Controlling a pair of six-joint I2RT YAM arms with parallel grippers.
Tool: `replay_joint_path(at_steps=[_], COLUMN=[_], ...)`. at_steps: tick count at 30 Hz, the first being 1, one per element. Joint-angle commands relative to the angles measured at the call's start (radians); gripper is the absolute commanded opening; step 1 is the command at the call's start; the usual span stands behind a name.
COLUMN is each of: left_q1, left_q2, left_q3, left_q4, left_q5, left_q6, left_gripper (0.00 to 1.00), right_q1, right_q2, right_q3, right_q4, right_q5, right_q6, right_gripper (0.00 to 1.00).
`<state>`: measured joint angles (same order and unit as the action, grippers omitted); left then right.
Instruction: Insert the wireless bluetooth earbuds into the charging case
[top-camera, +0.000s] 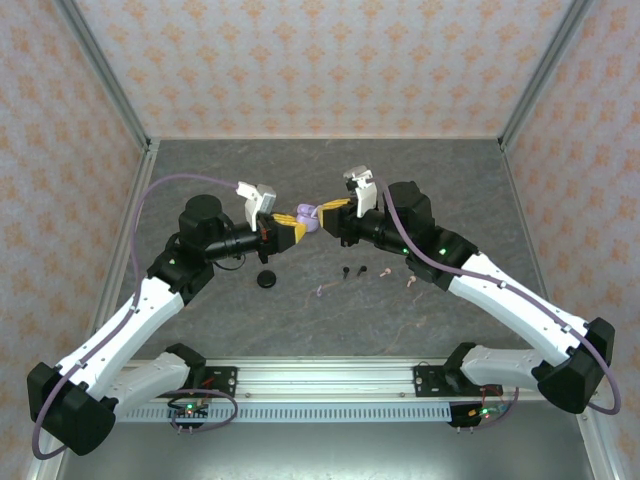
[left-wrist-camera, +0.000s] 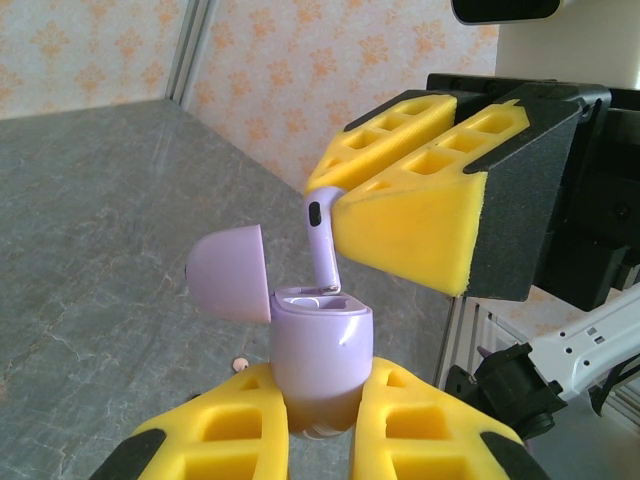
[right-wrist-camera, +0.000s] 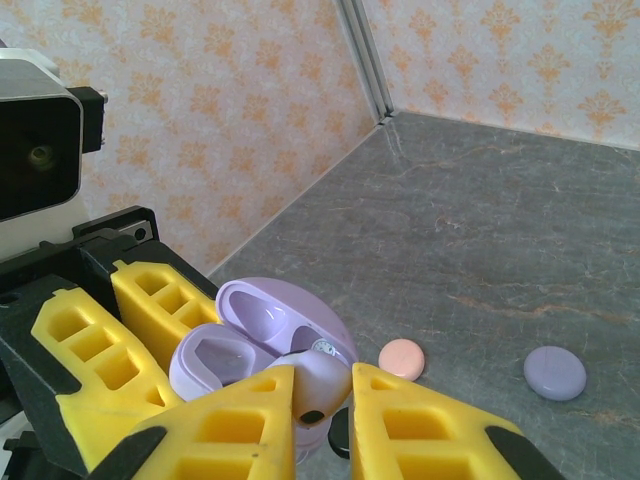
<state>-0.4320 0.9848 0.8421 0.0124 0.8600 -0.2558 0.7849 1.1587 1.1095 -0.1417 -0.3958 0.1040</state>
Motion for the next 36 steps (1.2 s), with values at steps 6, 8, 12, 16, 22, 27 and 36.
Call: replay_joint_path(at_steps=[6, 8, 12, 16, 22, 27, 36], left_q1=[-0.001, -0.001, -0.001, -0.001, -0.003, -0.007, -0.01], left_q2=[-0.008, -0.008, -0.008, -0.01, -0.011, -0.011, -0.011], left_q3=[0.003, 0.004, 0.005, 0.002, 0.002, 0.002, 0.002], left_q4=[0.038, 0.038, 0.037, 0.039, 0.041, 0.038, 0.037], left_q5=[0.032, 0.034, 0.034, 0.033, 0.034, 0.033, 0.027], left_q6=[0.013, 0.015, 0.015, 0.015, 0.013, 0.016, 0.016], left_gripper=[0.0, 0.0, 0.0, 0.0, 0.0, 0.0, 0.0], right_q1=[0.01, 0.01, 0.008, 0.008, 0.009, 0.008, 0.008], right_q2=[0.01, 0.009, 0.01, 0.01, 0.015, 0.02, 0.02], right_q3=[0.025, 0.026, 0.029, 0.029, 0.031, 0.036, 0.035], right_q4=[0.018, 0.018, 0.024, 0.026, 0.024, 0.038, 0.032], right_q5=[-0.008, -0.007, 0.002, -0.009, -0.011, -0.022, -0.048], right_q6=[0.007, 0.008, 0.014, 0.014, 0.018, 0.024, 0.024], right_gripper=[0.18, 0.18, 0.18, 0.18, 0.18, 0.18, 0.18])
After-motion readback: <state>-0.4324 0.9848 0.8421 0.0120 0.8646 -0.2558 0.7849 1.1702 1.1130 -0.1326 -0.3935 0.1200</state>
